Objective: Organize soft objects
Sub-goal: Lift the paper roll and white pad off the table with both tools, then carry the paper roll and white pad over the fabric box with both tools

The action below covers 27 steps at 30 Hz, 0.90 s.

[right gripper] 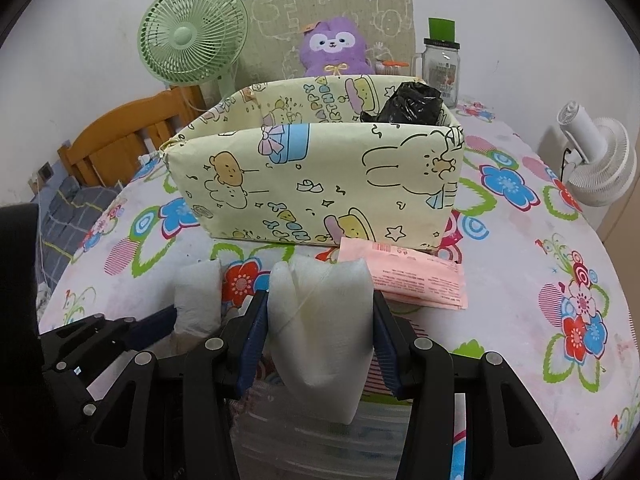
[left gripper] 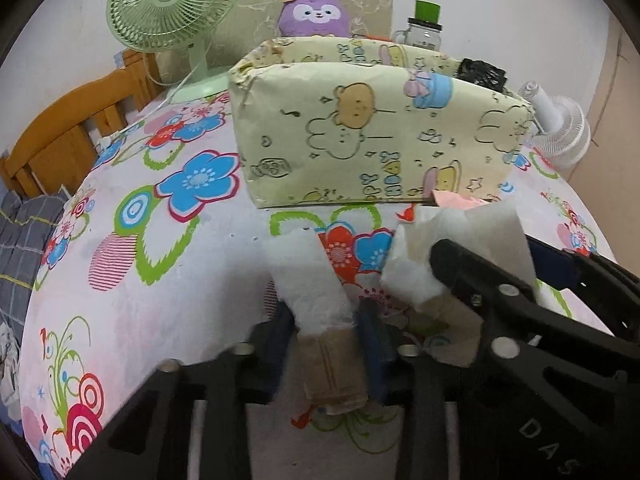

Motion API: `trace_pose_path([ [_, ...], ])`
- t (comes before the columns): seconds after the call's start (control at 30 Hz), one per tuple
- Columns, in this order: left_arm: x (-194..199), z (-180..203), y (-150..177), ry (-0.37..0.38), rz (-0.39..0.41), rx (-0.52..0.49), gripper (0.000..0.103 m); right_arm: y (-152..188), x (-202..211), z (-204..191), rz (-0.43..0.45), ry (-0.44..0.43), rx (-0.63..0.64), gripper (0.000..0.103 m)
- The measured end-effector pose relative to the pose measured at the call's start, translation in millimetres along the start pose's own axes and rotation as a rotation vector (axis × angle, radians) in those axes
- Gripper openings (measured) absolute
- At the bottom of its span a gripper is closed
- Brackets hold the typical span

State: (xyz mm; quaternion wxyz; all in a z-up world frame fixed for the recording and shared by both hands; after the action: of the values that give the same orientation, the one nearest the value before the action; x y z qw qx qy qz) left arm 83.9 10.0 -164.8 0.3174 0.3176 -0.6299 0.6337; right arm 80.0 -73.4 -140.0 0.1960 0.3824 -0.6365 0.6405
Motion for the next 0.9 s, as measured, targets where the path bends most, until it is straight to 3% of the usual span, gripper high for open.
trace_pose_path([
  [0.13, 2, 5, -1, 0.02, -0.001, -0.016, 0.012, 0, 1, 1, 0.002, -0.003, -0.004, 0.052],
  [0.9, 61, 34, -25, 0.031, 0.116, -0.072, 0.012, -25, 56, 11, 0.091, -0.007, -0.023, 0.053],
])
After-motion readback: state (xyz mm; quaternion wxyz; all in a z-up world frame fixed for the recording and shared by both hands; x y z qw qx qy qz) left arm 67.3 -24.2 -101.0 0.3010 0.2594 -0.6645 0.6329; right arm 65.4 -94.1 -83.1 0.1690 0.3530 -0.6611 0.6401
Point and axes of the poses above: each gripper's, at about its wrist camera, not at the fingertips, and x roughly against the way its jaws point, z to its right, y to its underside, the point moved 1 cm from there along -x, roughly the way its jaws point, and after that the axes turned 1 degree about -y, right-handed, at the moved point
